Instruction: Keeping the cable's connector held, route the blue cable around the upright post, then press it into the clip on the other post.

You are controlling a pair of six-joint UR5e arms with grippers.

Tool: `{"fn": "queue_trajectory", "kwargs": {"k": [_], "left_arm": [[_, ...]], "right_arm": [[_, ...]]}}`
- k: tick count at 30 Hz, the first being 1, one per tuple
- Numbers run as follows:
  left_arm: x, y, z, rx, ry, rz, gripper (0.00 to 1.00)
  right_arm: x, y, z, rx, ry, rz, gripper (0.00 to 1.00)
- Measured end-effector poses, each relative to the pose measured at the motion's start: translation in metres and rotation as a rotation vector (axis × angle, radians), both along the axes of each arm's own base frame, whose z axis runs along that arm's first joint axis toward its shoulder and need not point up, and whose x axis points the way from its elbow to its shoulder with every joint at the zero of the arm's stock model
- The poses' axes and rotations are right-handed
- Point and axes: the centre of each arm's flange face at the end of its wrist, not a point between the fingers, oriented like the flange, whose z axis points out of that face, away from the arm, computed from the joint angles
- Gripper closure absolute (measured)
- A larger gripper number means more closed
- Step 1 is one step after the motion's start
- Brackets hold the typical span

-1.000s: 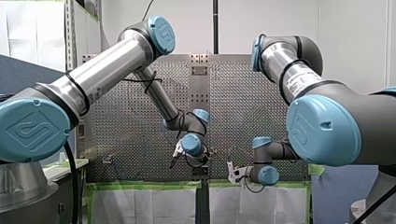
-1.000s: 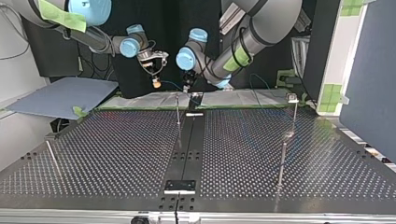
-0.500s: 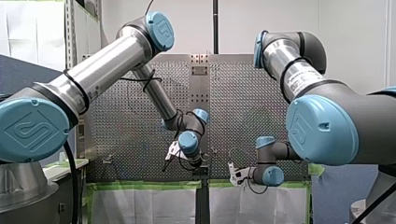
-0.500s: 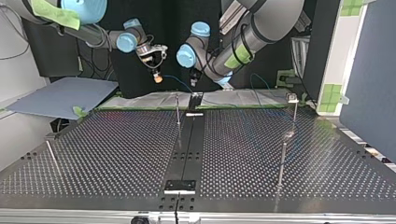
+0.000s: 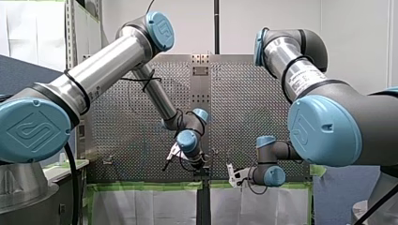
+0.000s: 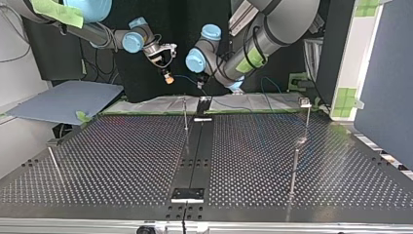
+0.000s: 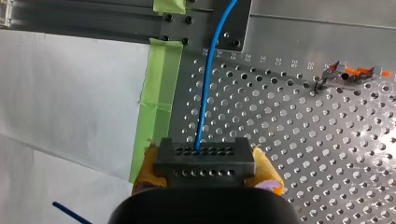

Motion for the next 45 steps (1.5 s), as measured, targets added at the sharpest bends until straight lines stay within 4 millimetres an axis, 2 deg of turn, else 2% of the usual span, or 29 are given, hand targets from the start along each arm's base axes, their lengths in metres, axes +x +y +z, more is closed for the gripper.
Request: {"fn": "queue_trajectory", "kwargs": {"k": [7,20,35,38,45], "left_arm": [[0.007,0.000,0.000,0.001,-0.016,-0.042,0.00],[0.014,0.019,-0.003,0.005,0.067,-0.024,0.00],[0.032,0.013,0.007,-0.077,0.069,-0.013,0.00],[0.035,0.014,0.004,-0.096,0.082,-0.010,0.00],[0.040,0.005,-0.017,-0.068,0.120,-0.029,0.00]], "right_arm": [[0.002,-0.001,0.001,-0.003,-0.018,0.003,1.00],[0.006,0.000,0.002,-0.009,-0.032,0.013,1.00],[0.012,0.002,0.003,-0.015,-0.032,0.024,1.00],[0.013,0.002,0.003,-0.017,-0.031,0.027,1.00],[0.015,0.001,0.004,-0.017,-0.028,0.032,1.00]]}}
